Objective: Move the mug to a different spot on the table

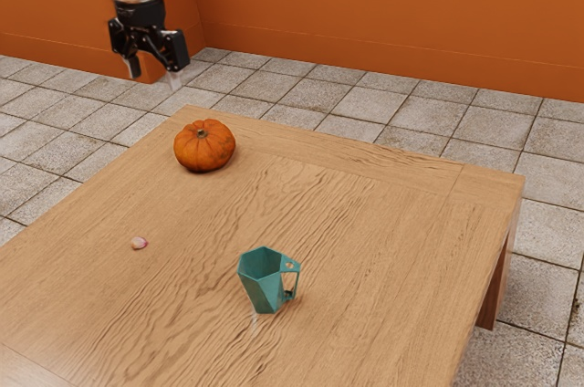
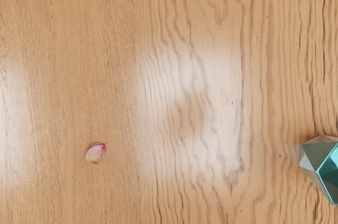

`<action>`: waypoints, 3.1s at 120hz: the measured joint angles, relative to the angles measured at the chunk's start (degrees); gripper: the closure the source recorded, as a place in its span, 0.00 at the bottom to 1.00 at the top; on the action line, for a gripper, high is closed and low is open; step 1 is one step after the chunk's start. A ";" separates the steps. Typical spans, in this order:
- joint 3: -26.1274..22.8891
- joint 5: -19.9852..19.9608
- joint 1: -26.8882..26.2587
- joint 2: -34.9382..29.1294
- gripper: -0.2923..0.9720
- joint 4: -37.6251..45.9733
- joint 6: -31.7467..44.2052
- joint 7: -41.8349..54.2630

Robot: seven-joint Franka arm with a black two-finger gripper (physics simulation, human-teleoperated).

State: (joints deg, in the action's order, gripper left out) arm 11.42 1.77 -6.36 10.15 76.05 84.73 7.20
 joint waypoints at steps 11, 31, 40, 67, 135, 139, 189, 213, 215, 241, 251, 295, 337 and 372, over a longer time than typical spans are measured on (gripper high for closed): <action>-0.17 -0.04 -0.18 0.13 0.23 -0.03 0.68 0.22; -0.91 2.36 -8.84 -0.52 0.23 0.11 0.77 1.26; -0.80 2.60 -13.50 -0.45 0.23 0.40 0.67 1.81; -0.03 4.84 -21.75 6.51 0.23 -0.92 3.13 6.72; -0.25 5.16 -28.87 11.30 0.23 9.44 5.23 17.82; -0.26 5.21 -29.04 11.42 0.23 10.29 5.71 18.26; -0.44 5.02 -31.00 16.84 0.23 14.50 9.25 22.79; -0.25 5.86 -30.86 19.25 0.23 11.88 10.04 25.68; -0.21 5.94 -30.82 19.45 0.23 11.57 10.04 25.91; -0.04 5.87 -28.64 23.12 0.23 8.23 9.62 28.35; -0.06 5.27 -28.32 24.79 0.23 8.12 9.44 29.08; 0.00 4.73 -28.19 27.94 0.23 8.38 9.41 31.33; 0.00 4.72 -28.11 27.95 0.23 9.81 10.20 32.51; 0.00 5.04 -28.25 28.82 0.26 9.84 10.47 33.05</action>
State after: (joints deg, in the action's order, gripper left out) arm 11.42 6.81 -34.61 38.97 85.89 95.20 40.25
